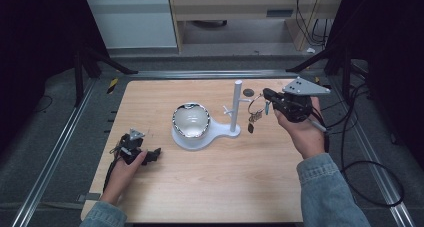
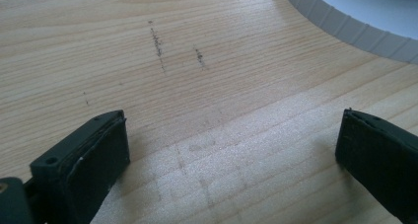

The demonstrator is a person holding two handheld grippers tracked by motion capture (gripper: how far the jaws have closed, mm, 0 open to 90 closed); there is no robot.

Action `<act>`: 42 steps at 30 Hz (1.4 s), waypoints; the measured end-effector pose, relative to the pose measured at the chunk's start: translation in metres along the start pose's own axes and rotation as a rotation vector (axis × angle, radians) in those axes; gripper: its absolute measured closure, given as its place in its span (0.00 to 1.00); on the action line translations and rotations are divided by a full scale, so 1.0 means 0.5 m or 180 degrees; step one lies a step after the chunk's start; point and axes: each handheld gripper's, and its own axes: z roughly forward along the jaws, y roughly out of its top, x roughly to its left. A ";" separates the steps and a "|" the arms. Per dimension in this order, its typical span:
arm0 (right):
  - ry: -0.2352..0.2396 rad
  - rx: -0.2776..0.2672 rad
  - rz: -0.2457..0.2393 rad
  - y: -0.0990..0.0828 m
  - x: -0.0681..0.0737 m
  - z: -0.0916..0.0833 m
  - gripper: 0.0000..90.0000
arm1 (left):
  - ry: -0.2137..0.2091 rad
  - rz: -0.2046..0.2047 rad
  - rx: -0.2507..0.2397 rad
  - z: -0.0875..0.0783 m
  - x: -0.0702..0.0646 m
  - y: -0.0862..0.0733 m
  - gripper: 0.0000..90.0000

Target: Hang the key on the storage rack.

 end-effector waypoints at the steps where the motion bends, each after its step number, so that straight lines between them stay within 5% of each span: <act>1: 0.0005 -0.0001 -0.0009 0.000 0.001 0.001 0.99 | 0.0001 -0.0003 0.0001 0.000 0.000 0.000 0.00; 42: 0.0088 0.0045 -0.0002 0.003 0.013 0.053 0.99 | -0.0001 0.0000 0.0001 0.000 0.000 0.000 0.00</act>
